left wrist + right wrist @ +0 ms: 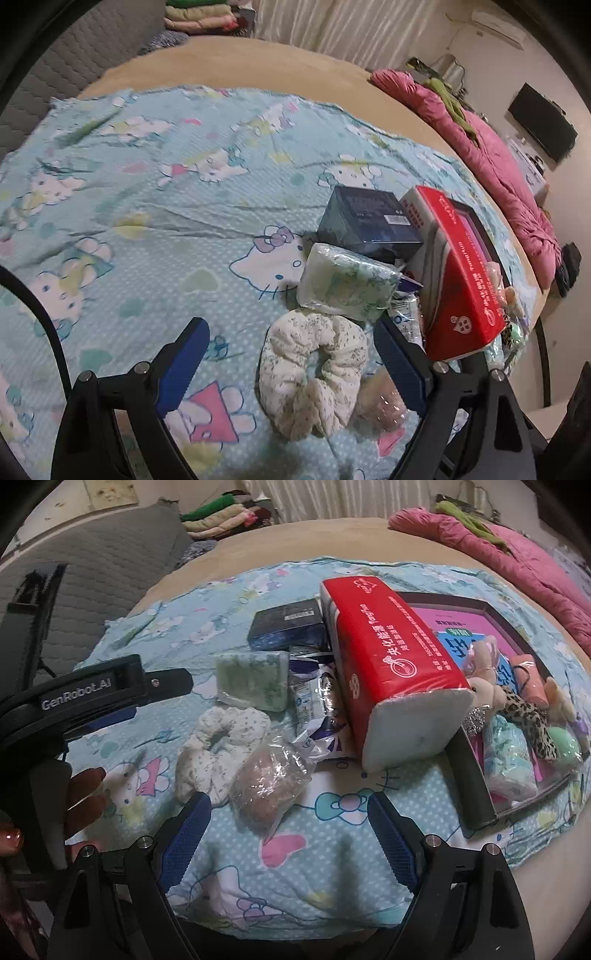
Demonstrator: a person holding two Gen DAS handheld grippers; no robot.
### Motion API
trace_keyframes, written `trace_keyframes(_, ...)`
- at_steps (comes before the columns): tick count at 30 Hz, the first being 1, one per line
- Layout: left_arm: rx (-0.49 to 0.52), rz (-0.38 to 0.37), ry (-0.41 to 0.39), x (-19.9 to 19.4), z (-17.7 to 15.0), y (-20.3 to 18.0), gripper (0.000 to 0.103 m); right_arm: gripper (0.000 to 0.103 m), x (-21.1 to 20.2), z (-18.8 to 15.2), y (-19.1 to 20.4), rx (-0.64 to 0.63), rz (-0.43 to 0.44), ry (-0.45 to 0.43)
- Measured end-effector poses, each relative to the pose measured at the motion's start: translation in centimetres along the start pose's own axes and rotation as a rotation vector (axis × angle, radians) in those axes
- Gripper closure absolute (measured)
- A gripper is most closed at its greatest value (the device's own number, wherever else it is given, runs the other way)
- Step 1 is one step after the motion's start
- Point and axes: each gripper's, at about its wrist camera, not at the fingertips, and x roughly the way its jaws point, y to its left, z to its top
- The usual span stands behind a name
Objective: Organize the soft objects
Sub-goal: 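Move both open tools toward the remaining soft items on the sheet, then grasp the green-print tissue pack with left tool while right tool grasps the clear pink-filled bag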
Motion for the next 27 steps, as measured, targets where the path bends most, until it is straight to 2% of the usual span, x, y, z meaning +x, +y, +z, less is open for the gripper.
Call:
trace_keyframes(4,0.043,-0.002,0.016,1.6,0.5,0.3,0.013,0.016,0.6,0.3,0.2,0.02,-0.001,-0.002)
trace_keyframes(14,0.225,-0.093,0.065,5.4,2.8,-1.0,0.013,0.016,2.4,0.8,-0.1,0.077,0.005,0.02)
trace_keyframes(18,0.301,-0.203,0.09,6.6,3.1,-1.9,0.022,0.016,3.0,1.0,-0.3,0.074,0.008,0.031)
trace_keyframes(20,0.324,-0.233,0.099,7.1,3.1,-2.0,0.027,0.016,3.3,1.2,-0.2,0.071,0.015,0.042)
trace_keyframes(24,0.321,-0.293,0.115,8.2,3.3,-1.6,0.034,0.016,3.5,1.3,0.0,0.076,0.015,0.033)
trace_keyframes(26,0.319,-0.308,0.123,8.5,3.4,-1.4,0.044,0.016,3.7,1.3,-0.1,0.093,0.013,0.034)
trace_keyframes(27,0.316,-0.317,0.12,8.5,3.5,-1.3,0.046,0.016,3.9,1.4,-0.2,0.102,0.012,0.039)
